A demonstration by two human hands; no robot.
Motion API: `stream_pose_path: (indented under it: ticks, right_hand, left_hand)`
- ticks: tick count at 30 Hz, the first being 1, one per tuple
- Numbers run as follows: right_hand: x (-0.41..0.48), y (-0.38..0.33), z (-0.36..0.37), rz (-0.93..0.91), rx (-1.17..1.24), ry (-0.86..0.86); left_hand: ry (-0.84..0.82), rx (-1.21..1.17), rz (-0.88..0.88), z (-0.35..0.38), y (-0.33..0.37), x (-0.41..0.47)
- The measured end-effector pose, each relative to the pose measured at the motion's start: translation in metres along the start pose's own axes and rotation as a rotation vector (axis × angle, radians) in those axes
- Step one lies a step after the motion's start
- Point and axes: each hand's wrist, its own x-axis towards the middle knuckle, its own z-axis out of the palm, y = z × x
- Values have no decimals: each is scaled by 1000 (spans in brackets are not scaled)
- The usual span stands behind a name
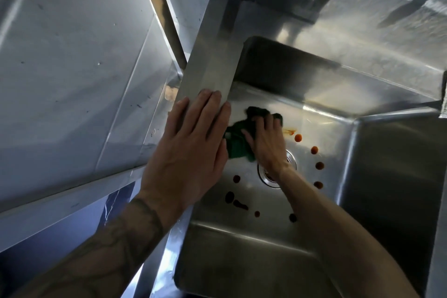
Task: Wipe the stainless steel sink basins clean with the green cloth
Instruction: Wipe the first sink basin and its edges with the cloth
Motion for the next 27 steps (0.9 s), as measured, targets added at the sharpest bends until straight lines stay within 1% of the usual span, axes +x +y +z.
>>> stream_pose_path:
  ticks: [1, 3, 4, 5, 6, 8, 9, 10, 11, 12, 14, 15, 16, 17, 18, 19, 20, 21, 22, 23, 25, 26, 27]
  right_hand:
    - [6, 4, -3, 133, 44, 48]
    - [31, -3, -5, 521, 83, 152]
    - [42, -16, -6, 636, 68, 167]
    - [47, -30, -5, 625, 38, 172]
    - [43, -41, -1, 512, 4, 162]
    - [21, -44, 7, 140, -46, 77]
    - [12, -33, 8, -1, -42, 22]
    - [10, -19, 5, -49, -28, -13]
    - [13, -8, 2, 9, -3, -10]
    - [19, -3, -1, 144, 37, 30]
    - [46, -12, -5, 497, 78, 136]
    - [56, -26, -5, 608, 65, 146]
    - [60, -41, -4, 618, 44, 144]
    - [58, -54, -1, 529, 21, 132]
    - [50, -61, 7, 371, -14, 106]
    - [38, -60, 13, 183, -51, 38]
    - [29, -47, 15, -5, -99, -29]
    - [26, -29, 14, -133, -123, -62]
    - [27, -13, 10, -142, -103, -41]
    - [31, -3, 4, -52, -53, 17]
    - [48, -11, -6, 291, 2, 137]
    - [57, -27, -3, 443, -15, 156]
    - [61, -45, 0, 497, -23, 148]
  left_hand:
    - [-2, 3, -2, 0, 0, 0]
    - [2, 22, -3, 0, 0, -1]
    - [5, 26, -1, 0, 1, -1]
    - [4, 23, 0, 0, 1, -1]
    - [3, 18, -1, 0, 1, -1]
    - [8, 8, -6, 0, 1, 0]
    - [6, 3, -3, 0, 0, 0]
    - [6, 1, -3, 0, 0, 0]
    - [9, 2, -4, 0, 0, -1]
    - [11, 2, -2, 0, 0, -1]
    - [9, 7, 3, 0, 0, 0]
    - [8, 9, 2, 1, 0, 0]
    - [4, 7, -3, 1, 0, 0]
    - [3, 6, -8, 2, 0, -1]
    - [5, 5, -10, 2, 0, -1]
    - [8, 1, -9, 2, 0, -1]
    - [10, -6, -5, 2, 0, 0]
    - [11, -13, -4, 2, 0, 0]
    - [11, -16, -5, 2, -1, 0]
    - [9, -12, -5, 2, -1, 0]
    - [-1, 11, -3, 2, -1, 0]
    - [2, 18, -3, 2, 0, 0]
    - [6, 18, -4, 2, 0, 0]
